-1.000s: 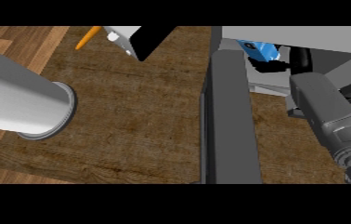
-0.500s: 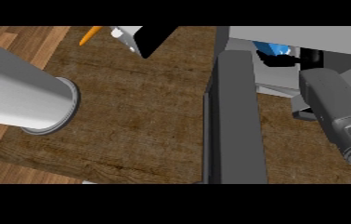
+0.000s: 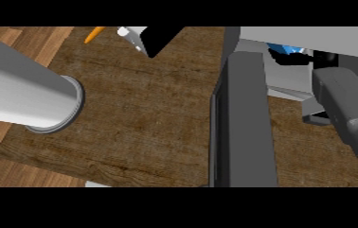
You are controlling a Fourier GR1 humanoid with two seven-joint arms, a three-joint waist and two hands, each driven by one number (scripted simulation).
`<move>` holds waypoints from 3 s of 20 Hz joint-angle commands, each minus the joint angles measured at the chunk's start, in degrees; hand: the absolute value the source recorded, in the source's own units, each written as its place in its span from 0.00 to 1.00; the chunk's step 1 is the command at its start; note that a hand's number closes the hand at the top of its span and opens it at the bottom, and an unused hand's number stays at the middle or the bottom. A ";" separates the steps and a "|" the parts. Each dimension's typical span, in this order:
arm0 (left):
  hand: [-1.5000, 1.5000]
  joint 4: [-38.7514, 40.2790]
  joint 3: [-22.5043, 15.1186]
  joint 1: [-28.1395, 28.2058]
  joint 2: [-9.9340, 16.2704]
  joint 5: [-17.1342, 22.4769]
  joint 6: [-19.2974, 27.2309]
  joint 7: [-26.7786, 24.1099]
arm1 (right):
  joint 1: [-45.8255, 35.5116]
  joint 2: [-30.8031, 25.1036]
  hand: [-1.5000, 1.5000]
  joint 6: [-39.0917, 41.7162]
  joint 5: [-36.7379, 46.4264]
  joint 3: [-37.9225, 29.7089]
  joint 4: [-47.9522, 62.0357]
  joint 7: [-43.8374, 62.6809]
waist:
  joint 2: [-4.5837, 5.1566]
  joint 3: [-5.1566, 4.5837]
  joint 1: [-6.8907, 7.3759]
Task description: Pick up the milk, place it into the microwave and close the microwave
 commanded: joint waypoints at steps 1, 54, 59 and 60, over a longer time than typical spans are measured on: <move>0.00 0.37 -0.17 -0.89 0.07 -1.46 0.25 0.08 | -0.30 -0.56 1.00 0.11 0.12 -0.04 -0.06 -0.38 | 0.35 0.01 0.12; 0.00 9.62 -13.89 -3.12 -5.77 -15.81 -8.08 -2.27 | -1.96 9.68 0.00 10.94 -1.48 -3.00 0.05 -1.49 | -4.09 -0.55 -7.03; 0.00 12.30 -17.38 -2.78 -4.54 -17.47 -13.22 -2.40 | 0.58 9.79 0.00 22.86 -4.81 -5.59 -0.21 -4.59 | -4.68 -0.58 -8.39; 0.00 12.05 -19.40 -0.82 -4.99 -17.36 -15.27 -2.67 | 2.53 9.54 0.00 24.29 -4.56 -5.32 -0.01 -6.14 | -4.58 -0.56 -8.01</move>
